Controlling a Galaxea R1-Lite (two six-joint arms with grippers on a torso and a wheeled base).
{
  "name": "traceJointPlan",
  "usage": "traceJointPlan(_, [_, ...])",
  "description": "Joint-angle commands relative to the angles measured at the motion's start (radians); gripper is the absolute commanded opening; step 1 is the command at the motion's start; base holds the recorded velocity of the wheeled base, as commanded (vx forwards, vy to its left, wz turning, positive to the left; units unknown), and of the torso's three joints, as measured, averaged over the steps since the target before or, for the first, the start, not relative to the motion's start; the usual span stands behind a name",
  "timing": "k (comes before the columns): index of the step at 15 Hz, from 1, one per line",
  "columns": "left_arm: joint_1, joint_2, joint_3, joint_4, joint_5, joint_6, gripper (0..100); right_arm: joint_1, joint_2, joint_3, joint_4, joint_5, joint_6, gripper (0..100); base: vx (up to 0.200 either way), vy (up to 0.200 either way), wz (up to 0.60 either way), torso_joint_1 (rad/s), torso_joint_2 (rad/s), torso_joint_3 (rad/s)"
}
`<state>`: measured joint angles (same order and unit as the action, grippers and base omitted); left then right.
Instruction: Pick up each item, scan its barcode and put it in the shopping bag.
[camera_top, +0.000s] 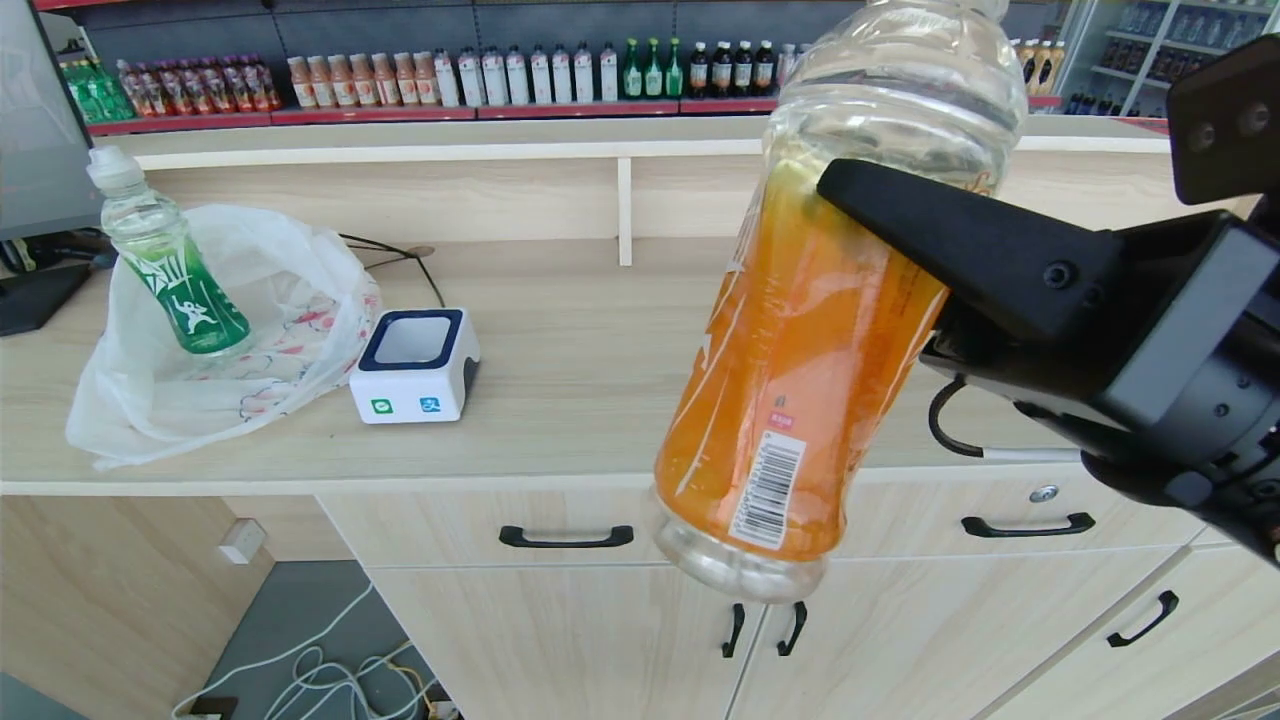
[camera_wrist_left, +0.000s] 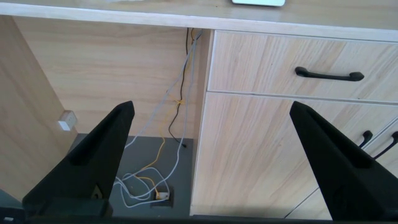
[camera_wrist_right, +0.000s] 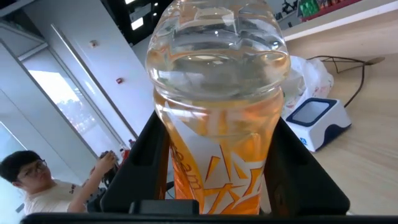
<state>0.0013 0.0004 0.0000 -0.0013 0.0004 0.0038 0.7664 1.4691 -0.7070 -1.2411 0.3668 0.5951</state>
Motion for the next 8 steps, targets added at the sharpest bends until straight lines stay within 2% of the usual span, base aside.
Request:
traceJointPlan(1, [0.0,0.0,0.0,0.0,0.001,-0.001,100,0.002,0.002,0.003,0.0,0.0,0.0,0,0.0,0.0,0.0,0.0,0.0,0.0])
traceJointPlan(8, [0.0,0.0,0.0,0.0,0.001,0.001,100,0.01,-0.01,0.006,-0.001,0.0,-0.001,0,0.0,0.0,0.0,0.0,0.0,0.0])
